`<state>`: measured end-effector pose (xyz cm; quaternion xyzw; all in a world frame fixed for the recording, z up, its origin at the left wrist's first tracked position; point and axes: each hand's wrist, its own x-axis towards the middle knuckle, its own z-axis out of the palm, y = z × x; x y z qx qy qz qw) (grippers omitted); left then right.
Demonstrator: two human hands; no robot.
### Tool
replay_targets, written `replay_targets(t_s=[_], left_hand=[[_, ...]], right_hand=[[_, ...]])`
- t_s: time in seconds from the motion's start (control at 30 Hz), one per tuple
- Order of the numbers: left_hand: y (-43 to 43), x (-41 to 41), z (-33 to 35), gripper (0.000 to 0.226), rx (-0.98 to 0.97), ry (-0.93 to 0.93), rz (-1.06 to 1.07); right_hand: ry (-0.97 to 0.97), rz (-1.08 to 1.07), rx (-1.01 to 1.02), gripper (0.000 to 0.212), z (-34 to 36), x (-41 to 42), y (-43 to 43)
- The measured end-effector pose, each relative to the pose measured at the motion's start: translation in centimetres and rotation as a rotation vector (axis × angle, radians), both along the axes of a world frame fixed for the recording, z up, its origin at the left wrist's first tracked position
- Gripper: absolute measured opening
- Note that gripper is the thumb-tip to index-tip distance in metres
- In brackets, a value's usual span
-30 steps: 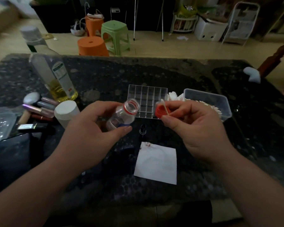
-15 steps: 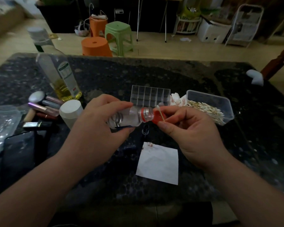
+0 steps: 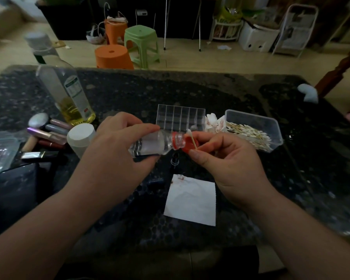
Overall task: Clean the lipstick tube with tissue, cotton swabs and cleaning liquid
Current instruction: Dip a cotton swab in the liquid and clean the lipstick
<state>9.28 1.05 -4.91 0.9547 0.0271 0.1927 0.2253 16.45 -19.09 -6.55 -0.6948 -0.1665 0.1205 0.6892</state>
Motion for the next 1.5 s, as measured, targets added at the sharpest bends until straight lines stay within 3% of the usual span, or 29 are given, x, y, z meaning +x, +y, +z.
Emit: replay_targets(t_s=[0.5, 0.73, 1.03, 1.5], left_hand=[[-0.08, 0.32, 0.03, 0.046, 0.074, -0.031, -0.001], [-0.11, 0.28, 0.07, 0.046, 0.079, -0.029, -0.001], [-0.14, 0.31, 0.15, 0.048, 0.094, -0.026, -0.004], [-0.16, 0.37, 0.15, 0.048, 0.114, -0.022, -0.002]], right_hand=[[0.006, -0.009, -0.001, 0.022, -0.51, 0.25, -0.09], [0.027, -0.010, 0.000, 0.011, -0.53, 0.19, -0.20], [0.024, -0.013, 0.005, 0.021, -0.59, 0.13, -0.01], [0.025, -0.009, -0.008, 0.016, -0.82, 0.17, -0.04]])
